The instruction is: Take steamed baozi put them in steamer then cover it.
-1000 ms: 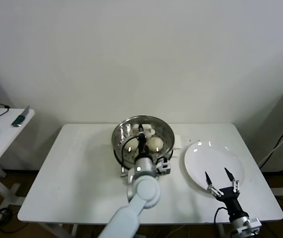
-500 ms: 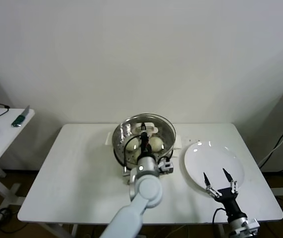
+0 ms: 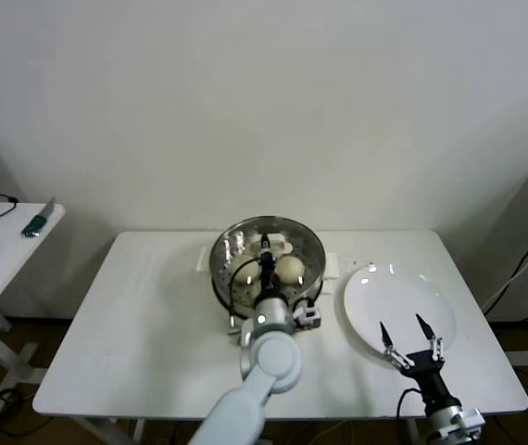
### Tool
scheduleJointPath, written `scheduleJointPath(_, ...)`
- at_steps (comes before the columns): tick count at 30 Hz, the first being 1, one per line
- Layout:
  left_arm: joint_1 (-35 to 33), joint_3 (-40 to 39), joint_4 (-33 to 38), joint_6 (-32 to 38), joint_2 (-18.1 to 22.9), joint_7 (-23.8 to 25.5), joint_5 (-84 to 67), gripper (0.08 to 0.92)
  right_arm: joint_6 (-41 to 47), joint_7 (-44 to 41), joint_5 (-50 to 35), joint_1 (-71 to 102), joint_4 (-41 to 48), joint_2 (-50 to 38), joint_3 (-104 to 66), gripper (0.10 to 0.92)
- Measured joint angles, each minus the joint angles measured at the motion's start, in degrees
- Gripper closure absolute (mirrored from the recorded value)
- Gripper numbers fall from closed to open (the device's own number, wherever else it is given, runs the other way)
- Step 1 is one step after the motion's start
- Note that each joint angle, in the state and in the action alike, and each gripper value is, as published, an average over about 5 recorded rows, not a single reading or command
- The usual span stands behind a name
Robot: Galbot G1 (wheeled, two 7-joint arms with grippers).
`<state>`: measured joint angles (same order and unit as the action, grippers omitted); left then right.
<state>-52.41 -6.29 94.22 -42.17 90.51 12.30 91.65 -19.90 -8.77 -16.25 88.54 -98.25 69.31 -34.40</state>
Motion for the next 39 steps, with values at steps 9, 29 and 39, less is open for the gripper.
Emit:
scheduleJointPath(9,-0.1,-0.4,-0.3,0.0,-0.8,-0.2,0.0,0.868,-0.2,0.0,0.6,0.1,-0.3,0.2,0.0,0.203)
scheduleJointPath(29,0.0,-1.5,0.5,-0.1,-2.0,-1.3,-2.2,0.719,0.2,-0.1,0.9,-0.4,-0.8,0.2,0.3,0.203)
scheduleJointPath(39,-0.4,-2.6,3.4,-0.1,-3.9,0.1,-3.6,0.424,0.6,-0.3,1.2,-0.7,-0.2,0.1,1.0,0.203)
